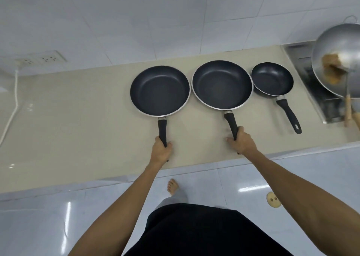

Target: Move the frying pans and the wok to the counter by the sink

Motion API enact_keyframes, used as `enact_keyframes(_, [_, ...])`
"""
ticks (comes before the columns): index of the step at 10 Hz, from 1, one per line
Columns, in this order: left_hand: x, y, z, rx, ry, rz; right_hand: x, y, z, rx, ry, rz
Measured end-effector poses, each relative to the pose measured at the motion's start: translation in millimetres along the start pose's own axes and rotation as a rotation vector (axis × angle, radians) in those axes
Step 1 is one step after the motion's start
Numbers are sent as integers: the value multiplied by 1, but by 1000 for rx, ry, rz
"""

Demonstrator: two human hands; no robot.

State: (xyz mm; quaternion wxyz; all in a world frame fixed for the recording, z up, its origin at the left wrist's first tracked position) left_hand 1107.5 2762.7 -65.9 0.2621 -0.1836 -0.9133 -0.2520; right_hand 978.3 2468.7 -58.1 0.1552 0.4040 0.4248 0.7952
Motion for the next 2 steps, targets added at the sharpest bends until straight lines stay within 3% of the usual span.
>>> enact_keyframes(2, [28, 4, -14, -558, -204, -159, 3, 39, -2, 153, 177, -4])
Point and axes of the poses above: each hand's wrist, its own x-axis away from the middle knuckle, its own y-axis out of the back of the hand, z = x × y, the point moved 2 cm from there along -x, towards the middle knuckle, and after that the axes turned 7 degrees about x, right-handed, at the moved point
